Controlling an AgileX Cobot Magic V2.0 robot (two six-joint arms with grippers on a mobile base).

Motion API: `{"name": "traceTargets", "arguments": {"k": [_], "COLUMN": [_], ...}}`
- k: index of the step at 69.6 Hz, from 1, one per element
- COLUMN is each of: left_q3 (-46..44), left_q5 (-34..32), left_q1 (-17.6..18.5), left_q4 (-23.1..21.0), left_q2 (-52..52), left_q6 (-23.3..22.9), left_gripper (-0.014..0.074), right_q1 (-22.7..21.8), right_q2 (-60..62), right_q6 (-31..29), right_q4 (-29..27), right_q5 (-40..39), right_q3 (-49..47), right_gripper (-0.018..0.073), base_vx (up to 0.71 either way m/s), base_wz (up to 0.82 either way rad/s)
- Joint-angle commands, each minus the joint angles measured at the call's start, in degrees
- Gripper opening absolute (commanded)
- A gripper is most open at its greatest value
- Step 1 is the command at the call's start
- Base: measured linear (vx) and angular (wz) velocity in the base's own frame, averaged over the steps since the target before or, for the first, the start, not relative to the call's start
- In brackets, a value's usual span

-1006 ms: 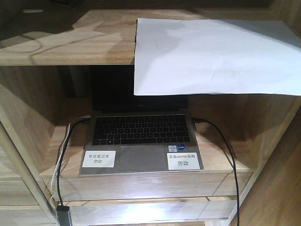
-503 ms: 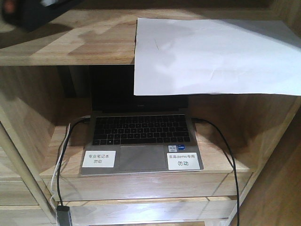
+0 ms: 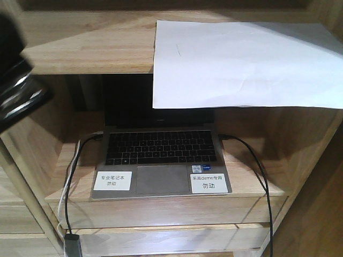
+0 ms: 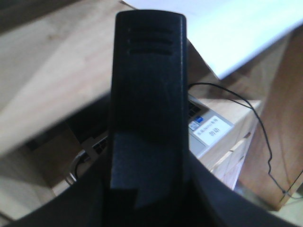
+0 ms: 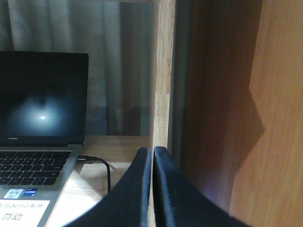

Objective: Grab stapler and paper to desk for stapling
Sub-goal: 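Lift the black stapler off the shelf with the left gripper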

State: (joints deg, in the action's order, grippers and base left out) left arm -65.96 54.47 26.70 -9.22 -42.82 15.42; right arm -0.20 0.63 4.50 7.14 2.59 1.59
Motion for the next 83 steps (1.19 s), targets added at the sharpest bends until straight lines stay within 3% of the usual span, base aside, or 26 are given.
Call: {"name": "traceTargets", "arguments": {"k": [1,15,25,36,48,83], "left_q3": [3.32,14.25,21.07,26.41,27.38,27.38], "left_q5": [-9.21,-10.35,-11.52,-14.40,-15.08,-14.58], "left_q1": [0.20,0.20,0.20,0.20,0.20,0.20], "left_q4": [-2.28,-4.89,-7.62,-7.59,-7.59,-7.59], "left_q2": [6.19,17.66,24.31,31.61,35.99,35.93], "left_q6": [0.38,4.74,4.80,6.31,6.31,6.19], "left_gripper": [-0.0008,-0.0008,-0.0008,-0.0008,-0.0008,-0.0007], "right_q1": [-0.28,-0.28,-0.28,-0.28,-0.28,-0.28], "right_q2": [0.80,0.80,0.80,0.80,0.81,0.81], "right_q6": [0.11,0.11,0.11,0.11,0.06,0.45], "right_q4": [0.10,0.10,0.10,0.10,0.30,-0.54], "right_q5": [-4.12,-4.12,-4.12,-4.12,-4.12,-5.27], "right_q3": [0.21,0.21,0.21,0.21,0.16,0.16], "right_gripper": [-0.0009,-0.0009,-0.0009,-0.0009,-0.0009,-0.0009], "base_vx": [0.00,0.00,0.00,0.00,0.00,0.00], "base_wz": [0.00,0.00,0.00,0.00,0.00,0.00]}}
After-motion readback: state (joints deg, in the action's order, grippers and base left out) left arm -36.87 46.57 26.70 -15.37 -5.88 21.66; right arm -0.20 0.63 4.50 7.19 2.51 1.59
